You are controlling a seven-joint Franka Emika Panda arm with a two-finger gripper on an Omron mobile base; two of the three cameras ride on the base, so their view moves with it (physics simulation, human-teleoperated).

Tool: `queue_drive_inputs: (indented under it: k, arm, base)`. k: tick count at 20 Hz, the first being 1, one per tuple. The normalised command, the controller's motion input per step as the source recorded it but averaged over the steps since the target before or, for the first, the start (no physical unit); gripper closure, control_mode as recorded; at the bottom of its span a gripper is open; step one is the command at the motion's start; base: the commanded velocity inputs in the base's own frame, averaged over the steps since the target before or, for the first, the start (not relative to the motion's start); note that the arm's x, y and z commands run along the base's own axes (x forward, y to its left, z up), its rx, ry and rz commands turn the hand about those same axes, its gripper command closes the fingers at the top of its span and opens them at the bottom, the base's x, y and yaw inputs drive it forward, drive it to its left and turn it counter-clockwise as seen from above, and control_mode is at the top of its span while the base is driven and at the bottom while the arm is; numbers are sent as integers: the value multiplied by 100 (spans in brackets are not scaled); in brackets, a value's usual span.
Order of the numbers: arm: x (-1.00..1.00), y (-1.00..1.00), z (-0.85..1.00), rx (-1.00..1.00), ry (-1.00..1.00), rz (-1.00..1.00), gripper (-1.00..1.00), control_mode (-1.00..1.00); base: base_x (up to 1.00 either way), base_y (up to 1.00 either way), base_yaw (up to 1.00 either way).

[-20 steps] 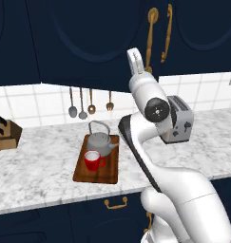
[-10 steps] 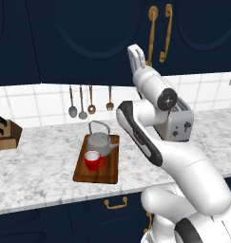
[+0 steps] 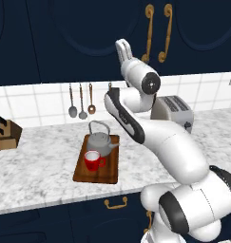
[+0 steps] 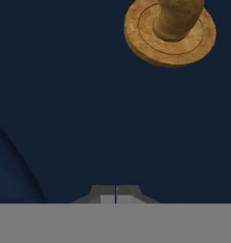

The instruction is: Pick the kettle from the counter and place it on the tray. Then pick the mug from the cabinet and place it on the tray. Then close the cabinet doors.

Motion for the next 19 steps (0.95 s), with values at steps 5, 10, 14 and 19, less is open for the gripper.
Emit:
queue_drive_inputs:
  k: [5,10,14,19]
  arm:
    - [90,0,-1,0,22,-1,100,-100]
    - [92,0,-15,0,10,0,100,-100]
    - [94,-2,-28,0,9,0,100,-100]
    - [89,-4,-34,0,7,0,100,-100]
  base:
    - [0,0,0]
    - [0,0,0]
    - [0,0,0]
    - [0,0,0]
